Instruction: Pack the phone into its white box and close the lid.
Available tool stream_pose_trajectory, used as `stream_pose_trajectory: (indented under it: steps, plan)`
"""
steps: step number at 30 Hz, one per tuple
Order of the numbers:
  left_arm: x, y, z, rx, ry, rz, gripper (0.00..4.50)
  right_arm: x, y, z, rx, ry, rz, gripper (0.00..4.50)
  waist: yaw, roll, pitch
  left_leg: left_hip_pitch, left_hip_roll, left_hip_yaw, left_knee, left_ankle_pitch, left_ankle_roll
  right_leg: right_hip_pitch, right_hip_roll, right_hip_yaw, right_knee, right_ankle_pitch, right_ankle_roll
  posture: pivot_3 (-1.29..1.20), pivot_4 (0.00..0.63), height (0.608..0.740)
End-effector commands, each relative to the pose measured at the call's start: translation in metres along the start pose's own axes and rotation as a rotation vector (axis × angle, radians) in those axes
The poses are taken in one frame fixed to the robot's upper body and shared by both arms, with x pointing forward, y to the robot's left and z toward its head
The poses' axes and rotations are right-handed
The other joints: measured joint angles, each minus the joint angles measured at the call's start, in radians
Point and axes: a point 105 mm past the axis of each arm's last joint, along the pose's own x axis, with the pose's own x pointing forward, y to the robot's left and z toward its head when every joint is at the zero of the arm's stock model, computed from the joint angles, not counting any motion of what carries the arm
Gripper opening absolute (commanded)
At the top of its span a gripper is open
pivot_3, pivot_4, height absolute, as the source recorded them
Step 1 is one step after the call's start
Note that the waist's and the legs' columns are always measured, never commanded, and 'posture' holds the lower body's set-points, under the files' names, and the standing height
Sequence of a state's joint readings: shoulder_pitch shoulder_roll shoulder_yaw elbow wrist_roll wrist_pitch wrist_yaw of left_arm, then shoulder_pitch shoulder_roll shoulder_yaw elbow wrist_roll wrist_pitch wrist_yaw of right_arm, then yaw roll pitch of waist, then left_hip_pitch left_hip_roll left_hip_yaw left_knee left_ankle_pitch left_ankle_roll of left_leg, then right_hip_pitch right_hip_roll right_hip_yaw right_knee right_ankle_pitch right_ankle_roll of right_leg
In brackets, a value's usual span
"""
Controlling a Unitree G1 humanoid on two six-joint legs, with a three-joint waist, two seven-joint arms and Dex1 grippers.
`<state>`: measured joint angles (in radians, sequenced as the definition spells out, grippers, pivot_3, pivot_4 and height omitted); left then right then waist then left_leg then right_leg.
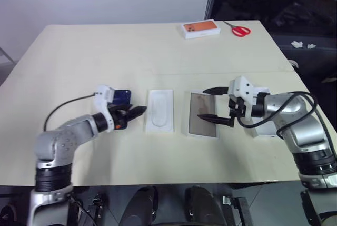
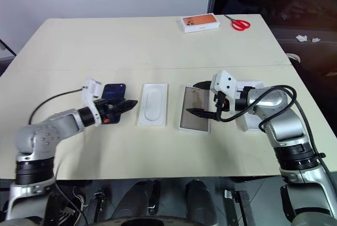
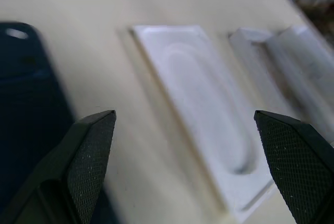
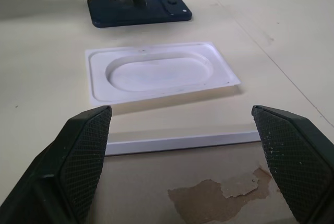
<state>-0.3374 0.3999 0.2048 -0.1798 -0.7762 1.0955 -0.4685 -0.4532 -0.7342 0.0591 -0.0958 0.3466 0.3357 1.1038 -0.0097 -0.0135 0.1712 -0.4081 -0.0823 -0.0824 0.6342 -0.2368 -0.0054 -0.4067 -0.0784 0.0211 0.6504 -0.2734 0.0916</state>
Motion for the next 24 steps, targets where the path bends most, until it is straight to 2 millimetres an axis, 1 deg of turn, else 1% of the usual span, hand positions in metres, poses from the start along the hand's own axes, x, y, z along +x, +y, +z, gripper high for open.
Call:
stream_pose_trajectory:
  steps: [1,5,8,12,15,18,21,24]
  plan:
    - [0.006,0.002,-0.006,-0.06,0.043,0.008,4.46,-0.006,-0.003,0.013,-0.058,-0.031,-0.027,4.49,-0.001,0.0,0.0,0.0,0.0,0.0,0.0,0.0,0.0,0.0,0.0,0.0,0.0,0.0,0.0,0.0,0.15,0.74]
    - [0.017,-0.001,-0.013,-0.14,0.078,-0.027,4.46,-0.006,-0.003,0.012,-0.072,-0.032,-0.036,4.49,0.0,0.0,0.0,0.0,0.0,0.0,0.0,0.0,0.0,0.0,0.0,0.0,0.001,0.0,0.0,0.0,0.15,0.74]
    - [0.02,0.002,-0.017,-0.18,0.095,-0.025,4.46,-0.005,-0.003,0.013,-0.08,-0.035,-0.04,4.49,0.003,0.0,-0.001,0.0,0.0,0.0,0.0,0.0,0.0,0.0,0.0,0.0,0.001,0.0,0.0,0.0,0.15,0.74]
    - [0.026,-0.005,-0.016,-0.263,0.078,-0.085,4.46,-0.004,-0.003,0.014,-0.092,-0.037,-0.04,4.49,0.008,0.0,-0.001,0.001,-0.001,0.0,0.001,0.0,0.0,0.001,0.0,0.0,0.001,0.0,0.0,0.0,0.15,0.74]
    - [0.031,-0.008,-0.023,-0.305,0.098,-0.107,4.46,-0.004,-0.003,0.014,-0.099,-0.04,-0.045,4.49,0.017,0.0,-0.001,0.001,-0.001,0.0,0.001,0.0,0.0,0.001,0.0,0.0,0.001,0.0,0.0,0.0,0.15,0.74]
    - [0.032,-0.01,-0.024,-0.335,0.093,-0.121,4.46,-0.004,-0.003,0.015,-0.103,-0.042,-0.046,4.49,0.023,0.0,-0.001,0.001,-0.001,0.0,0.002,0.0,0.0,0.002,-0.001,0.0,0.0,0.0,0.0,0.0,0.15,0.74]
    - [0.033,-0.009,-0.027,-0.361,0.091,-0.115,3.65,-0.004,-0.003,0.015,-0.108,-0.042,-0.048,4.5,0.022,0.0,-0.001,0.001,-0.002,0.0,0.002,0.0,0.0,0.002,-0.001,0.0,0.0,0.0,0.0,0.0,0.15,0.74]
    - [0.032,-0.008,-0.028,-0.386,0.082,-0.114,2.06,-0.004,-0.004,0.015,-0.11,-0.042,-0.049,4.5,0.022,0.0,-0.001,0.0,-0.002,-0.001,0.002,0.0,0.0,0.002,-0.001,0.0,0.0,0.0,0.0,0.0,0.15,0.74]
